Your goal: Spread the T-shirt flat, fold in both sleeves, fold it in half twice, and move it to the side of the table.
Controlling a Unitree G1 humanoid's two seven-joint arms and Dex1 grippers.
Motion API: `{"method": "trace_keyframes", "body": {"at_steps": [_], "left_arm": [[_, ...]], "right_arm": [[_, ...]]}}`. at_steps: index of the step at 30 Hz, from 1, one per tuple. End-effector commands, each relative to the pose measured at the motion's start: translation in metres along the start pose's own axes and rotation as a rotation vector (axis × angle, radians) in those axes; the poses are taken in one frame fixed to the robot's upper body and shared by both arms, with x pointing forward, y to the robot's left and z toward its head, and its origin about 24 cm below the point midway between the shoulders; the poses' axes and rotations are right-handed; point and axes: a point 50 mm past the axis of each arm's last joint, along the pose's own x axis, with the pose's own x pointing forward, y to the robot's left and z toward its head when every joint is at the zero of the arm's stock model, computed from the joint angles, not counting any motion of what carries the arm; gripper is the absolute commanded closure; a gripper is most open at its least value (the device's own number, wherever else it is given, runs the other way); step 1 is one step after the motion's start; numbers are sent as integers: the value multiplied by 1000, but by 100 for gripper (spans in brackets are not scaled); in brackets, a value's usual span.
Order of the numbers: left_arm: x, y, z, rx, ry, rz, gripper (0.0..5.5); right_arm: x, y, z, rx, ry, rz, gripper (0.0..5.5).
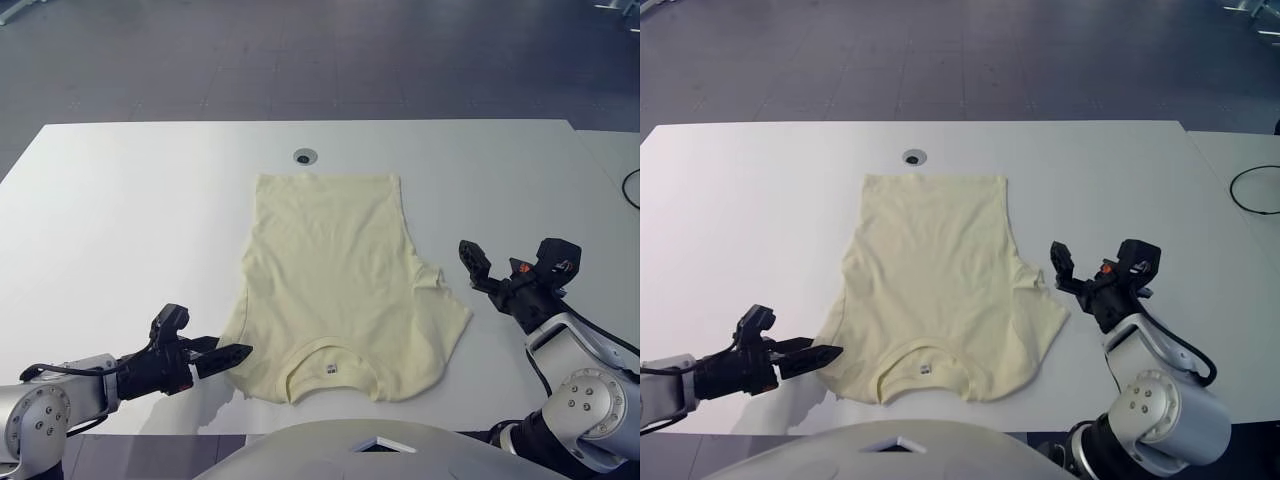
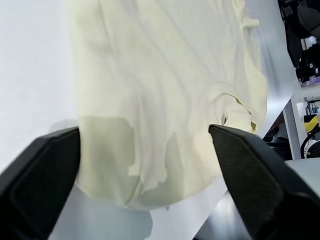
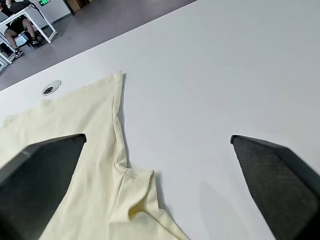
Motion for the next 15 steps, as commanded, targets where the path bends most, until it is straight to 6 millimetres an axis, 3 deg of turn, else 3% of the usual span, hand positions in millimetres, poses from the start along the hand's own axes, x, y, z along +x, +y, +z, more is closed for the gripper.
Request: {"method": "trace_keyframes", "body": {"at_steps": [1,15], "left_arm": [[0,11,-20,-173,102,35,197],[-7,34,0,-267,35,54,461]], "right_arm": [[2,2,2,-5,11,9,10],[7,7,0,-12,24,31,10]]}}
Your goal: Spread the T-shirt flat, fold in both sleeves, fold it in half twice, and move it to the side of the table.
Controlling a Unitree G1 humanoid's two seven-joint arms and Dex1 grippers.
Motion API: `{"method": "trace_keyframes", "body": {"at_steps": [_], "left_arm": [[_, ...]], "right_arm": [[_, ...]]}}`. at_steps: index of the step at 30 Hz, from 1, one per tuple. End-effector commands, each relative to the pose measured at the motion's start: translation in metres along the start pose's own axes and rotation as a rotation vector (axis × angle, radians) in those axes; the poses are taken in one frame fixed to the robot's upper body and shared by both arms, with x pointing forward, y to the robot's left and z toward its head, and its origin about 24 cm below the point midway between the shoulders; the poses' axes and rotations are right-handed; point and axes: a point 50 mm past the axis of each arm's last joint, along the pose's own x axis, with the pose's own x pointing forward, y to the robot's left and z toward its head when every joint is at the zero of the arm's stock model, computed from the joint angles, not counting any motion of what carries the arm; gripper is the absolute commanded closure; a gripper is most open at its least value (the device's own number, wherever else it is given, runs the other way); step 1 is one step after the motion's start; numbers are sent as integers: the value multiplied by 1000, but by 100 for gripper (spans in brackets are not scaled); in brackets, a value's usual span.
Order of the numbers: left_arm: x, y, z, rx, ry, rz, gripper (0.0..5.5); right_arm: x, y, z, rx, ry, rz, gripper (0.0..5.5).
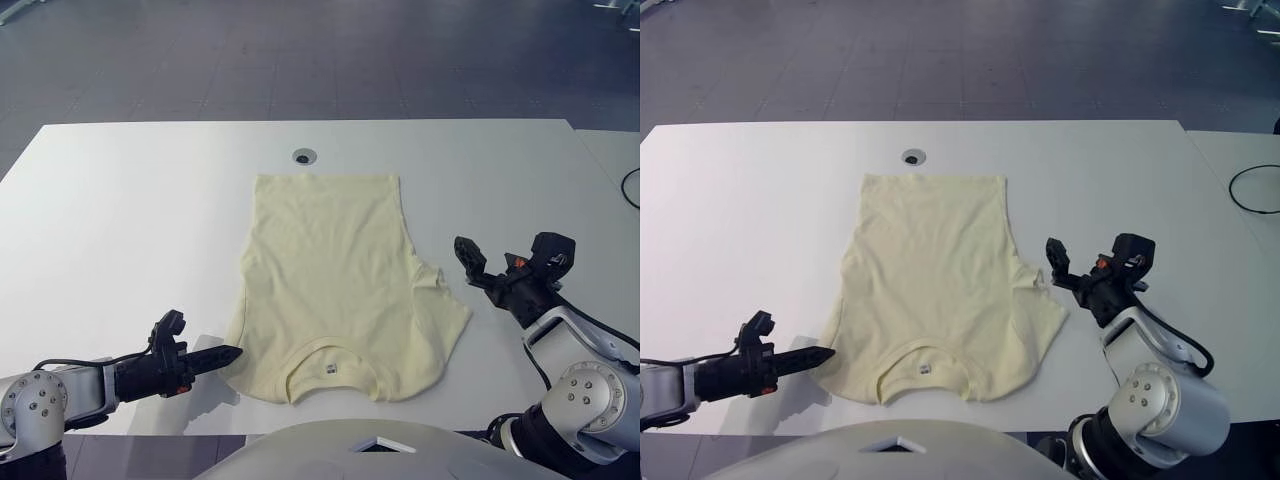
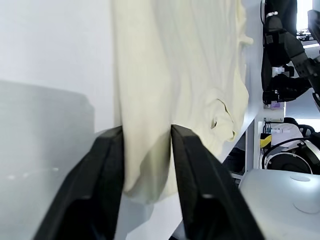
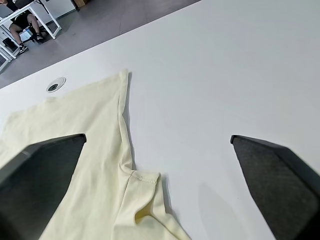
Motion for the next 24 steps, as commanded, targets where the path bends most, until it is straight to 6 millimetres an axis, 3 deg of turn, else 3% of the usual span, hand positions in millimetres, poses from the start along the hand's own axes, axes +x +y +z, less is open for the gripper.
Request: {"method": "trace_keyframes", "body": {"at_steps": [1,5,13,18,21,24], "left_arm": [[-3,10,0,-43,13,79,479],[-1,14,13,-37,-18,121,546],[-11,34,67,-14,-154,265,546],[-25,44,89,18,-188,329,546],[-28,39,103,70,-185,338,546],[-33,18,116,135,-193,289,546]], "right_arm": [[3,2,0,-2,9,12,10],[4,3,0,-5,8,12,10],[8,1,3,-15,-4,6,10],[11,2,5,-20,-10,9,10],[12,3,5,-18,-15,9,10],[13,4,5,-16,-18,12,10]]}}
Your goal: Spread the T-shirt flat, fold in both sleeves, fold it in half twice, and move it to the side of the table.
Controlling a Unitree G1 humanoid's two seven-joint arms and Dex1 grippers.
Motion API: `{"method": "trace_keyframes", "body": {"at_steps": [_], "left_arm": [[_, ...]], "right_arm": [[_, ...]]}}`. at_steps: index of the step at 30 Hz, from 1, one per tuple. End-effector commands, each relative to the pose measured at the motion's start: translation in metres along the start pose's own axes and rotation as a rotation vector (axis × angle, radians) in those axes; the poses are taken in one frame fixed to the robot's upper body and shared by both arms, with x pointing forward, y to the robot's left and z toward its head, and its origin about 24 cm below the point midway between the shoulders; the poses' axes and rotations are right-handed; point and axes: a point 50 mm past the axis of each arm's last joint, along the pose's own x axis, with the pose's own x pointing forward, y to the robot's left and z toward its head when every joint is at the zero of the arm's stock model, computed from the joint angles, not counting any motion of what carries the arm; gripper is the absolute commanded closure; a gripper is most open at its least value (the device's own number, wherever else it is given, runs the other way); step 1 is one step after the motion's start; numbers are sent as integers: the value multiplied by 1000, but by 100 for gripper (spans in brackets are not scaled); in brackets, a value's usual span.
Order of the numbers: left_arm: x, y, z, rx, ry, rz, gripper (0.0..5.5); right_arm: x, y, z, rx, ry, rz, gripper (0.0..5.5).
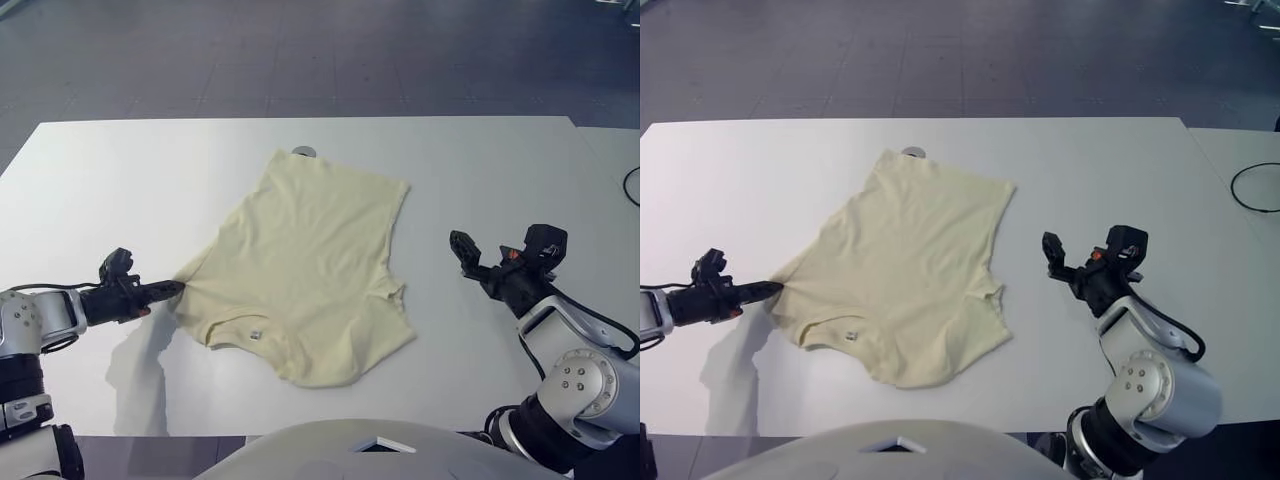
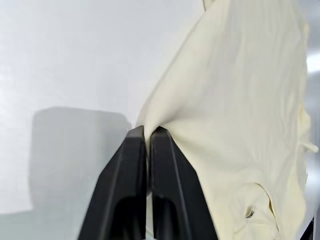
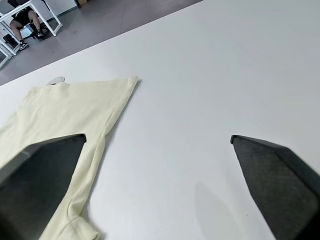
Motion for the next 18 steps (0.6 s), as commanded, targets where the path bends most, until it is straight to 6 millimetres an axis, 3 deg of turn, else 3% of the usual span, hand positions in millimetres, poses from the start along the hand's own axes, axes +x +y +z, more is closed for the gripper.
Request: {"method": "trace_keyframes", "body": {"at_steps": [1,4,8,14,18], "left_arm": [[-14,-23,22,93,-9,-35,546],[-17,-57,35,221,20,-103,546],[-17,-85,37,357,83,-142,546],[-14,-112,16,549,252,-175,546],[-8,-128,7,621,271,-232,546]], "right_arm": [[2,3,1,-1,-9,9,10],[-3,3,-5,18,-13,-13,10],[-6,5,-10,40,-21,-29,10],[-8,7,-14,55,-35,-47,10],[-8,8,-15,57,-38,-45,10]]}}
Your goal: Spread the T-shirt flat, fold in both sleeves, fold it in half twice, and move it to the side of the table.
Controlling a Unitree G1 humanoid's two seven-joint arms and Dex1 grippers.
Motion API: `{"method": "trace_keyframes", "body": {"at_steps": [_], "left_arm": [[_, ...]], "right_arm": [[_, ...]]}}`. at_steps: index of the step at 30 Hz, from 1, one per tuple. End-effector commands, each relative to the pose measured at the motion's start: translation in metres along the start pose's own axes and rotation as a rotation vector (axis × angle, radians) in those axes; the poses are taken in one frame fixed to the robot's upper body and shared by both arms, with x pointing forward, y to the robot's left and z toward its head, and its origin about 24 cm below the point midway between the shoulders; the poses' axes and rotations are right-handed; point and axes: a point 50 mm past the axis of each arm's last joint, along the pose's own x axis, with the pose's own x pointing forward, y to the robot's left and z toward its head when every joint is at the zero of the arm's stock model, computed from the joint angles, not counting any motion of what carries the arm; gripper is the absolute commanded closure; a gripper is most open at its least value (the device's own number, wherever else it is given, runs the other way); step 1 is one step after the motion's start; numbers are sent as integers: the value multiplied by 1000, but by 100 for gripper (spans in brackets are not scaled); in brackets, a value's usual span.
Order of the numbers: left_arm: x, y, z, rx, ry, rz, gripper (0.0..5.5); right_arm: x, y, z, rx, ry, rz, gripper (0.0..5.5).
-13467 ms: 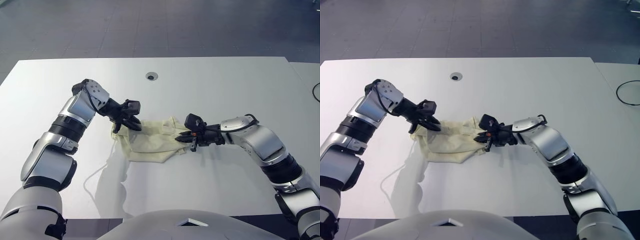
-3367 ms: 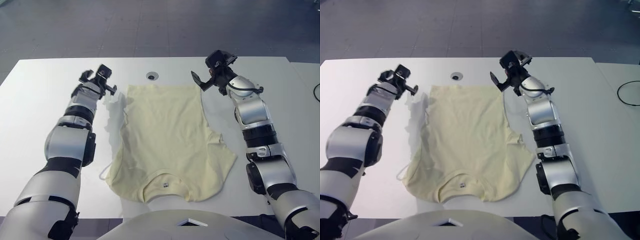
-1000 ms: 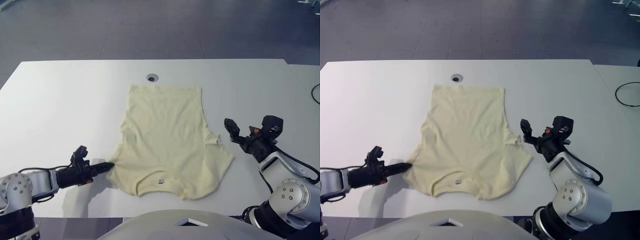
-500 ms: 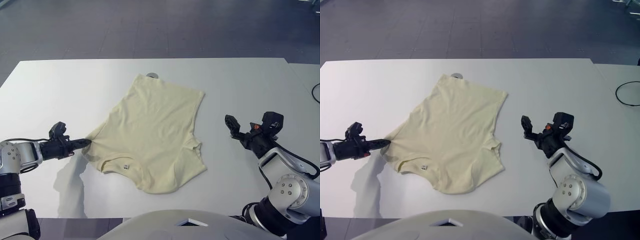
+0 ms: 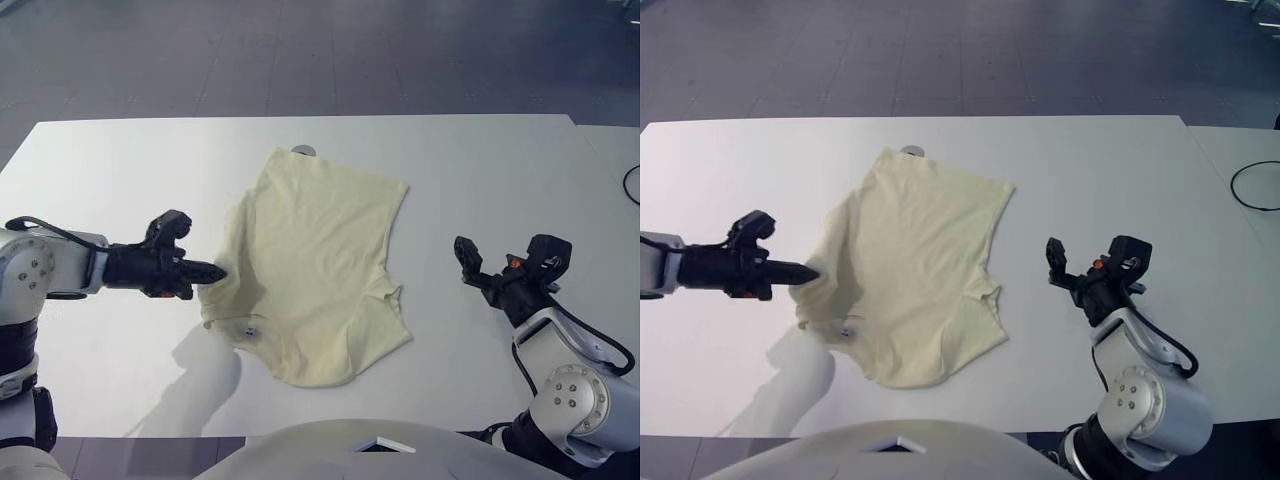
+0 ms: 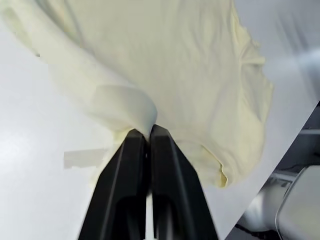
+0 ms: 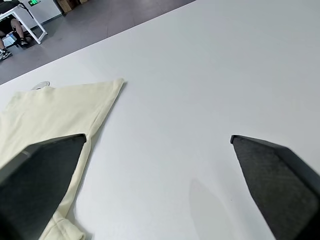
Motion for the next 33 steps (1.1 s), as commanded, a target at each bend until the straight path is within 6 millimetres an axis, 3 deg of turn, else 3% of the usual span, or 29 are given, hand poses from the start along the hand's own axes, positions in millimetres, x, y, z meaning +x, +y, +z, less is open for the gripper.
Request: {"method": "trace_keyframes", "body": {"at_steps": [1,9,14,18,21,23,27,33], "left_arm": [[10,-15,2,69,18,-45,546],[49,-28,-8,55,4,-61,546],[49,-29,-6,3,-39,-93,461],[28,-25,19,-63,-154,-197,394],[7,-15,43,-63,-231,-93,342],[1,-3,48,-90,-242,24,310],[13,2,43,-119,-194,37,251],[39,3,18,-163,-108,12,151]], "right_arm": [[0,7,-6,42,2,19,10],[4,10,-5,34,5,37,10],[6,11,-4,28,9,46,10],[6,11,-5,27,10,46,10],[6,11,-5,29,10,45,10],[8,12,-6,30,12,51,10],[8,13,-5,27,7,51,10],[9,14,-4,22,5,58,10]]}}
